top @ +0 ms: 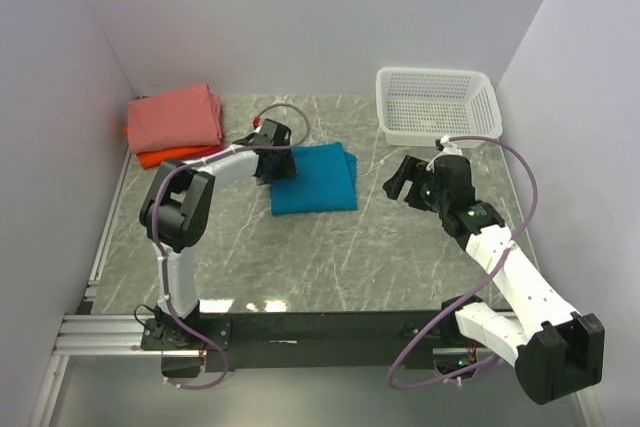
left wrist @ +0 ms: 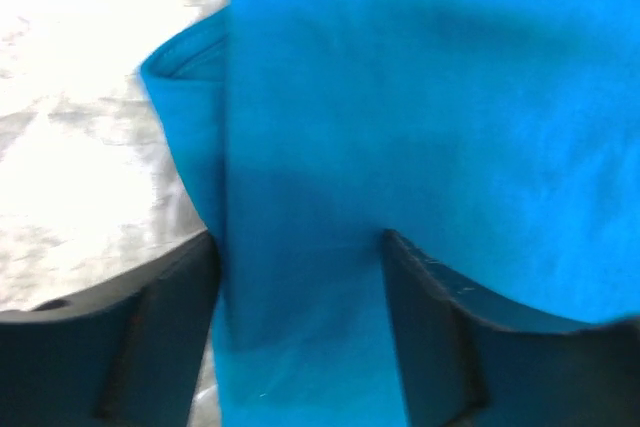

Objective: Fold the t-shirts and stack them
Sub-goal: Neatly place the folded tshirt to the corner

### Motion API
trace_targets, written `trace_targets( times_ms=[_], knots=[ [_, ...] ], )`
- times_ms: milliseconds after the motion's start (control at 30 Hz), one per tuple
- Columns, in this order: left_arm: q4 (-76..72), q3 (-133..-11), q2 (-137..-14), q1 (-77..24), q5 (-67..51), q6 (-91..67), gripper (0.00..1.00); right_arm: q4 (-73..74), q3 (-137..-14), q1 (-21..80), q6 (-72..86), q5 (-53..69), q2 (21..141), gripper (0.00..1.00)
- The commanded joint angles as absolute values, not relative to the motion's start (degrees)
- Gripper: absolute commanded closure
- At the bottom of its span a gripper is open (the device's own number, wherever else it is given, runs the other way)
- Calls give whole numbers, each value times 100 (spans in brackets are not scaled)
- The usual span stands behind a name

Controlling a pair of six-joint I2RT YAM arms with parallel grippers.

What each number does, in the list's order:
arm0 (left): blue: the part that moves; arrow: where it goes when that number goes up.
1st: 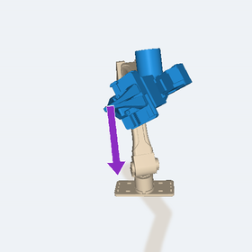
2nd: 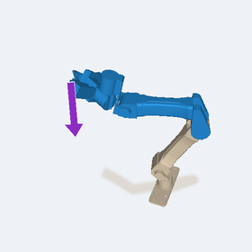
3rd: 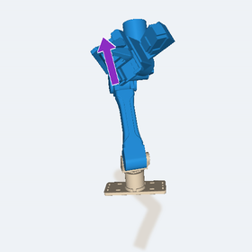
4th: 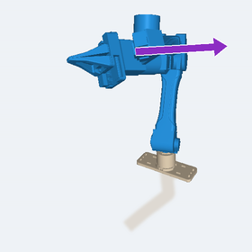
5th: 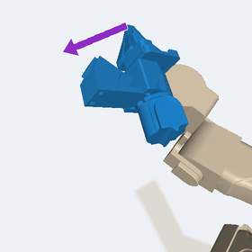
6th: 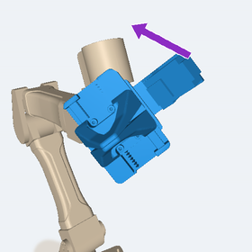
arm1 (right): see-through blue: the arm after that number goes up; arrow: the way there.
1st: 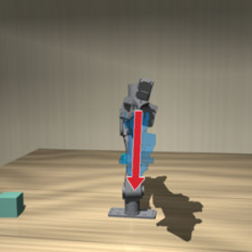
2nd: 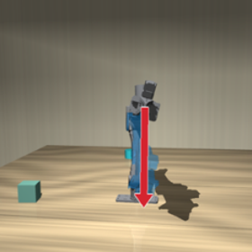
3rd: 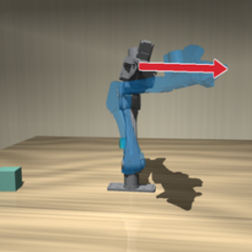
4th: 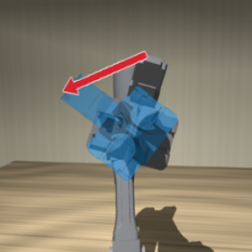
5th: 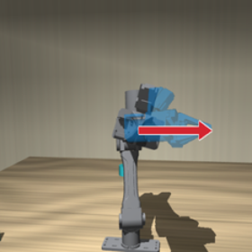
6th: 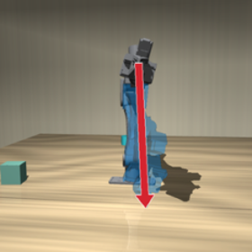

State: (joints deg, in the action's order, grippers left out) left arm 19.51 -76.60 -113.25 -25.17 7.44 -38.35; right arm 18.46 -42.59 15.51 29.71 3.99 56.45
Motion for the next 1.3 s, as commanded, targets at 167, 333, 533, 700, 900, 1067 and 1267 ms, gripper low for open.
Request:
trace_targets(
  times_ms=[167, 333, 533, 700, 900, 1067, 1267],
  knots=[
    [2566, -8331, -12093, -2760, 1342, -3648, 77, 1714, -4175, 1521, 2856, 167, 5616, 8],
    [3172, -9034, -12349, -2769, 2863, -3149, 99, 1714, -4140, 1485, 2795, 18, 5625, 8],
    [2884, -9510, -12042, -2716, 4656, -1797, 99, 1661, -4096, 1450, 2769, 9, 5625, 8],
    [1770, -9440, -11620, -2418, 4957, -670, 99, 1573, -3999, 1441, 2769, 26, 5642, 8],
    [452, -9378, -11373, -1881, 4913, 833, 99, 1564, -3990, 1441, 2769, 9, 5695, 8],
    [149, -9868, -11548, -1398, 4668, 1617, 99, 1538, -3990, 1441, 2760, 17, 5827, 8],
    [324, -10633, -11742, -1072, 4395, 1916, 99, 1520, -4043, 1441, 2760, 35, 6002, 8]
  ],
)
